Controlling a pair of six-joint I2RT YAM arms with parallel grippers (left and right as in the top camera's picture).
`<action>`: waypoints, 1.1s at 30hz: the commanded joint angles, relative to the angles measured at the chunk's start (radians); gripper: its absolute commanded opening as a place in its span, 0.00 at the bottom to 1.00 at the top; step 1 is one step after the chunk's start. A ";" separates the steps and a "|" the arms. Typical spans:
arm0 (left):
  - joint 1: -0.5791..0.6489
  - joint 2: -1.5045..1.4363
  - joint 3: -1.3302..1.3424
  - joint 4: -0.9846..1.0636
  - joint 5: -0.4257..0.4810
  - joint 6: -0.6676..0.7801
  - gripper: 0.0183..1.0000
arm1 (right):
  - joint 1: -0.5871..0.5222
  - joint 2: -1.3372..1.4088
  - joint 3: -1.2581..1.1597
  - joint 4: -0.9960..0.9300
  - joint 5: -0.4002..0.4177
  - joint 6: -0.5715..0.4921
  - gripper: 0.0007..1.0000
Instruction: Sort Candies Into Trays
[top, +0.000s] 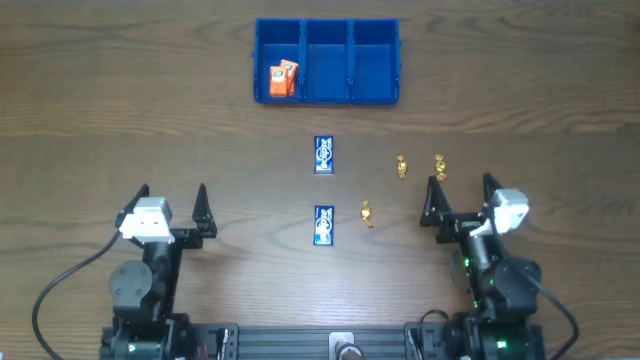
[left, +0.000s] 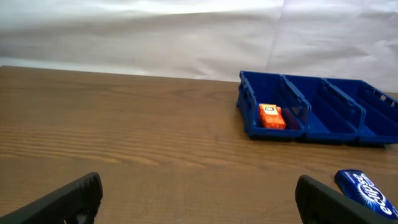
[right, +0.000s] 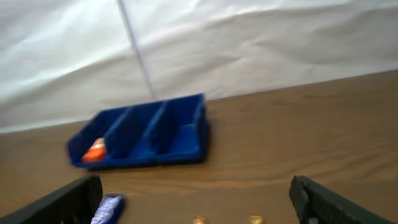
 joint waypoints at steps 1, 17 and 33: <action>0.003 -0.006 -0.014 -0.045 0.010 0.003 1.00 | 0.025 0.205 0.256 -0.094 -0.177 0.029 1.00; 0.003 -0.006 -0.014 -0.045 0.010 0.003 1.00 | 0.520 1.011 0.734 -0.500 -0.068 0.164 1.00; 0.003 -0.006 -0.014 -0.045 0.010 0.003 1.00 | 0.773 1.478 0.849 -0.590 0.148 0.439 1.00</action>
